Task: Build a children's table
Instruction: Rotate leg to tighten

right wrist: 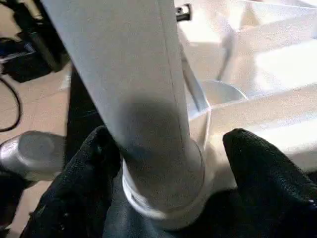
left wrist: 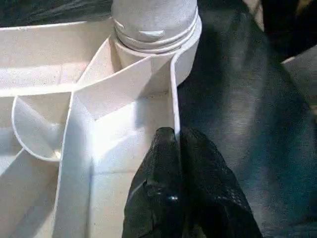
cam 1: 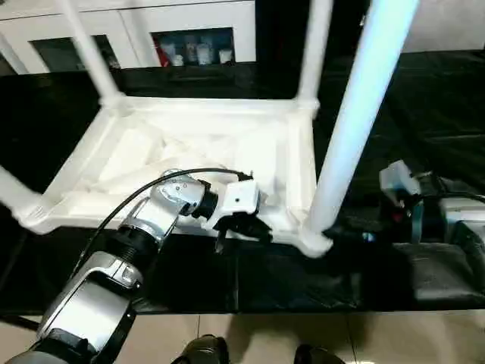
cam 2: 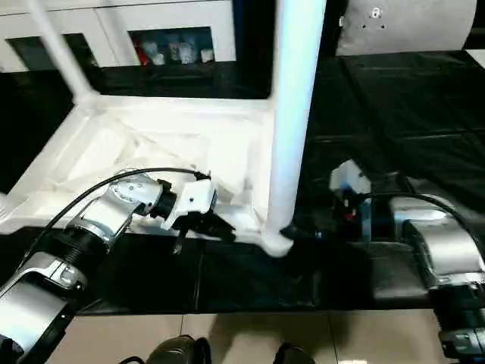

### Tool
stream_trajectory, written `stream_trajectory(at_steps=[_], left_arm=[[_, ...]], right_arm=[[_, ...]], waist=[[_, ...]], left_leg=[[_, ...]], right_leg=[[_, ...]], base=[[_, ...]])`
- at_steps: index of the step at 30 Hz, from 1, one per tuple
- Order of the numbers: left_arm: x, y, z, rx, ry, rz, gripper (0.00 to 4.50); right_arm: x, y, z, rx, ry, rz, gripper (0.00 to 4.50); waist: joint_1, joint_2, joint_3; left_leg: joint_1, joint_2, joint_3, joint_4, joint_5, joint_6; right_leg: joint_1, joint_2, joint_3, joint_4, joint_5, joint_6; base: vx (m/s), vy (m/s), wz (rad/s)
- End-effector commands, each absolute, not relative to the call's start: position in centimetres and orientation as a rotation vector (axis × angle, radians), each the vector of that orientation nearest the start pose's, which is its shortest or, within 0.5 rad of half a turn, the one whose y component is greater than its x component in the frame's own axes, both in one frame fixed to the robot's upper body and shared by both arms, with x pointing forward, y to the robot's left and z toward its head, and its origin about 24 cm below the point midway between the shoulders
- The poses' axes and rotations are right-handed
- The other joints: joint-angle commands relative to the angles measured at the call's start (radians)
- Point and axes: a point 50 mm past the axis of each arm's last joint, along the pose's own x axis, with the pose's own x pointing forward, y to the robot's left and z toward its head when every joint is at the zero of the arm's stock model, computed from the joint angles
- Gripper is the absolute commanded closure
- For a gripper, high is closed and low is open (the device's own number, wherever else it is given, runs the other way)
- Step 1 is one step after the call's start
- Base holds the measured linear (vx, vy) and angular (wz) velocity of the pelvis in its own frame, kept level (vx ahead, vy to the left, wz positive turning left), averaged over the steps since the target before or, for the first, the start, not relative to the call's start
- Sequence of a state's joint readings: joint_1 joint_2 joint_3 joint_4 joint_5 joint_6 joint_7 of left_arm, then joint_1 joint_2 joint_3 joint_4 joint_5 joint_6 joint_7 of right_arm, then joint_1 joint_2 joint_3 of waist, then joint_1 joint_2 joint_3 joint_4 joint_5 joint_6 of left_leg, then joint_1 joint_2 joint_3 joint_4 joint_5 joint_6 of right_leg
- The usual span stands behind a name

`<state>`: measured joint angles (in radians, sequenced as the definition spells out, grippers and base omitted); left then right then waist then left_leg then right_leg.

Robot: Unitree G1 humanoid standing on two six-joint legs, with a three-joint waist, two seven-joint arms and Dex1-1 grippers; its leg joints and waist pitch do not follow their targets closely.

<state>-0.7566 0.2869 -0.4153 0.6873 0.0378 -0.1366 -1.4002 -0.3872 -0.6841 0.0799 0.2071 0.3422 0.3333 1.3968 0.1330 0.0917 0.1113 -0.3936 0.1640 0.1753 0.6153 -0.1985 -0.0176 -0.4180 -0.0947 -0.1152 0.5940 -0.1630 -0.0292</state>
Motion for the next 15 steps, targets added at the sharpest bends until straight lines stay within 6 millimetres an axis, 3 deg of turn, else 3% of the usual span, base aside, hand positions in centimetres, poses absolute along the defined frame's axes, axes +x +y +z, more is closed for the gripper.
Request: stream_trajectory(at_steps=[1,3,5,11,15], left_arm=[[31.09,6.89,8.14,0.681,0.26,-1.832,4.5],[31.08,6.82,8.16,0.683,0.257,-1.843,4.5],[31.08,6.75,8.15,0.686,0.257,-1.849,4.5],[31.19,6.82,8.04,0.695,0.266,-1.847,4.5],[31.33,6.96,7.92,0.69,0.278,-1.826,4.5]], right_arm=[[28.01,-20.98,10.43,-0.187,0.369,1.377,1.26],[28.13,-20.82,10.36,-0.189,0.365,1.387,1.36],[28.2,-20.7,10.29,-0.183,0.365,1.393,1.6],[28.12,-20.18,10.06,-0.137,0.378,1.422,2.07],[28.04,-20.08,10.09,-0.087,0.371,1.426,2.33]], waist=[[-0.004,-0.037,-0.092],[0.0,-0.039,-0.092],[0.002,-0.038,-0.093],[0.005,-0.038,-0.101],[0.004,-0.04,-0.097]], left_leg=[[0.016,0.076,-0.024,-0.063,-0.079,0.166],[0.02,0.076,-0.024,-0.066,-0.102,0.138],[0.02,0.077,-0.024,-0.067,-0.098,0.134],[0.013,0.073,-0.025,-0.059,-0.036,0.168],[0.013,0.071,-0.024,-0.06,-0.048,0.164]], right_leg=[[0.063,-0.086,0.062,-0.066,-0.262,-0.229],[0.062,-0.084,0.064,-0.07,-0.302,-0.21],[0.062,-0.084,0.064,-0.07,-0.299,-0.206],[0.065,-0.08,0.062,-0.057,-0.208,-0.218],[0.064,-0.079,0.061,-0.063,-0.238,-0.21]], base=[[0.0,0.0,0.0],[0.0,0.0,0.0],[0.0,0.0,0.0],[0.0,0.0,0.0],[0.0,0.0,0.0]])
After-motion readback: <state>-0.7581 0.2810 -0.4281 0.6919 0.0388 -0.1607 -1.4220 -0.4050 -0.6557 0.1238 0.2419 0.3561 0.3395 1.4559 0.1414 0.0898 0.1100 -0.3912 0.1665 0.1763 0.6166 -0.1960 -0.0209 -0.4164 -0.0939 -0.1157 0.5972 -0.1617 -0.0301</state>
